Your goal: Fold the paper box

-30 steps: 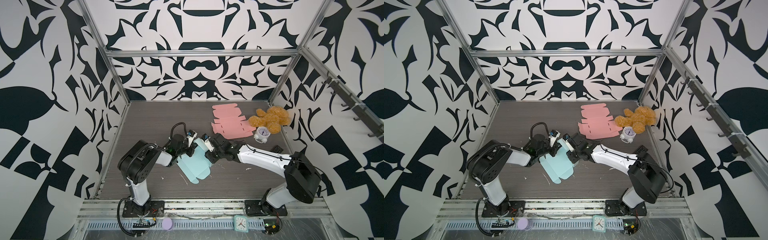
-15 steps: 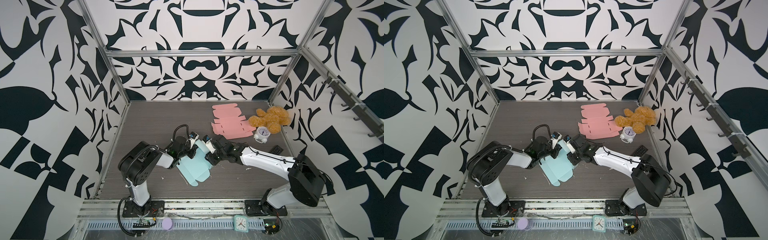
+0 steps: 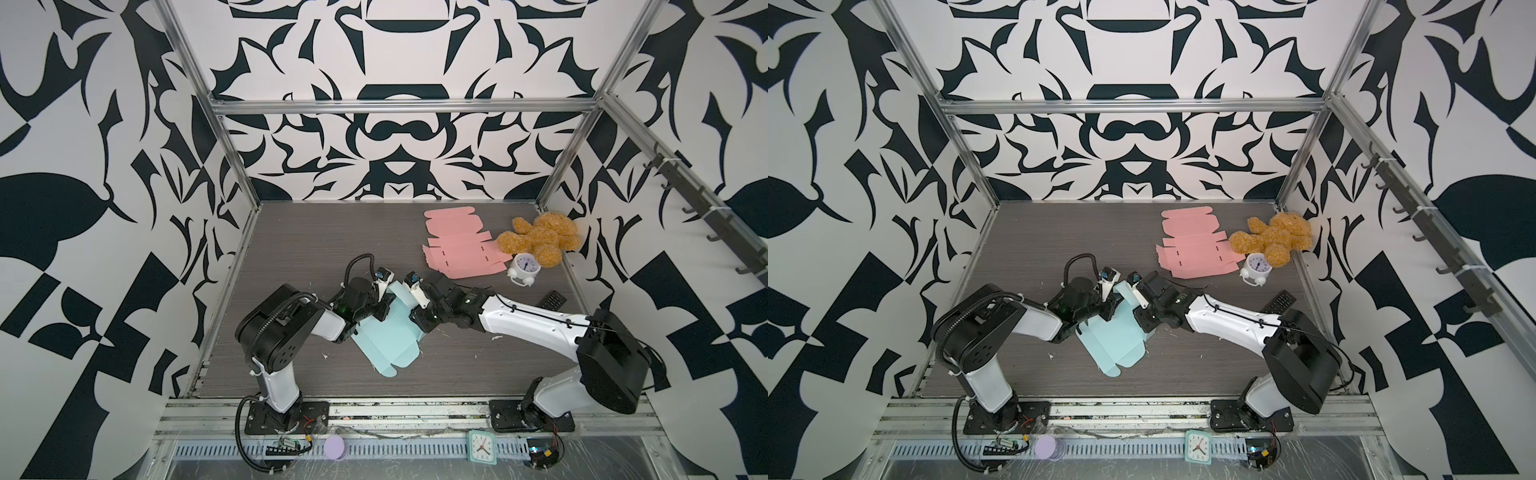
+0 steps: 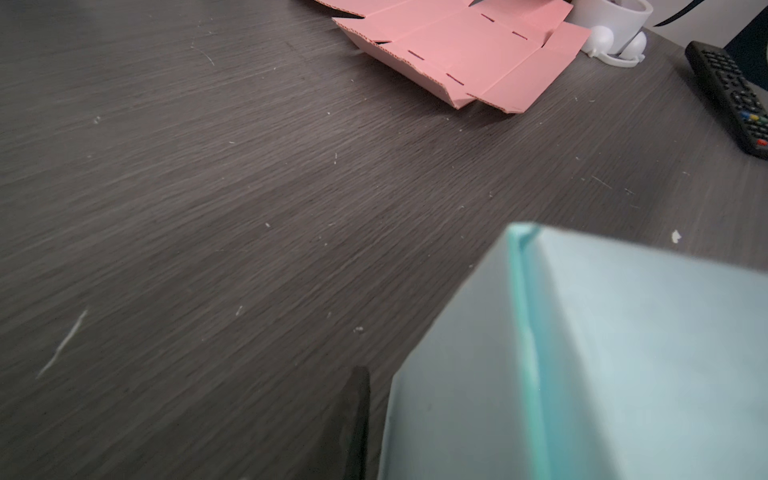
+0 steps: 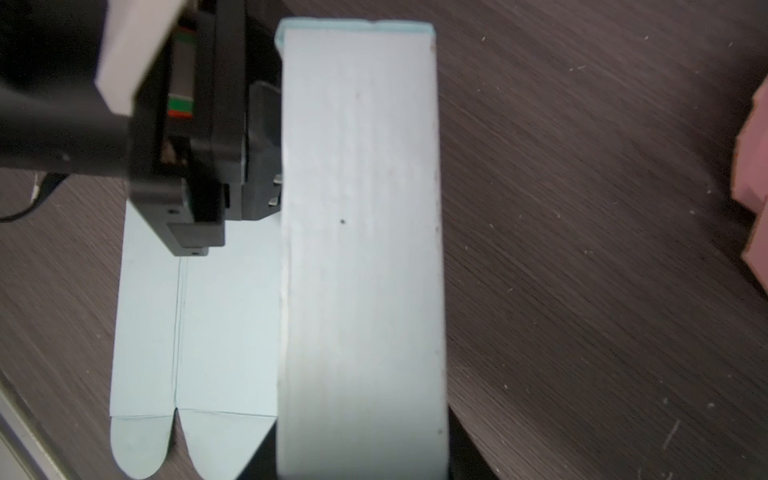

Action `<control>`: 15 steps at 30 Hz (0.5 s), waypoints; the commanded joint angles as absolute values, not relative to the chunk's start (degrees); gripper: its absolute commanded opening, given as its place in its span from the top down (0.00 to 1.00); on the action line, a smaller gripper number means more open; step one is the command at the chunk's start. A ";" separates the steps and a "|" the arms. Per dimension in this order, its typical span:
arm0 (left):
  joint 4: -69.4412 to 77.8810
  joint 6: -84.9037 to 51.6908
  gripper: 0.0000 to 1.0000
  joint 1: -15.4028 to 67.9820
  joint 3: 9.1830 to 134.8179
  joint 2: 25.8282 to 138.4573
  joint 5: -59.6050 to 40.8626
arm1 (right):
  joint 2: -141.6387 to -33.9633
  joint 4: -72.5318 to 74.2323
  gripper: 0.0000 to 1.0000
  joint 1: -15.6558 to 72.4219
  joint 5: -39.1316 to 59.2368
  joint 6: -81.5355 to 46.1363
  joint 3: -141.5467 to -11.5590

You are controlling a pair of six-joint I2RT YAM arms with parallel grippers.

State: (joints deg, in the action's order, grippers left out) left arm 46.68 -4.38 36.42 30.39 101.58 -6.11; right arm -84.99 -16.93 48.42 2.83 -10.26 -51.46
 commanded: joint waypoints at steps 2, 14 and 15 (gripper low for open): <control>48.45 -5.92 0.76 36.21 28.93 99.45 -3.49 | -82.43 -18.98 0.58 49.52 6.05 -10.59 -51.49; 47.04 -5.88 0.86 36.56 30.40 100.19 -1.67 | -82.15 -15.65 0.52 54.82 11.53 -11.68 -51.79; 47.04 -5.89 0.86 36.56 30.57 100.23 -1.52 | -82.55 -15.48 0.52 55.14 11.89 -11.95 -51.81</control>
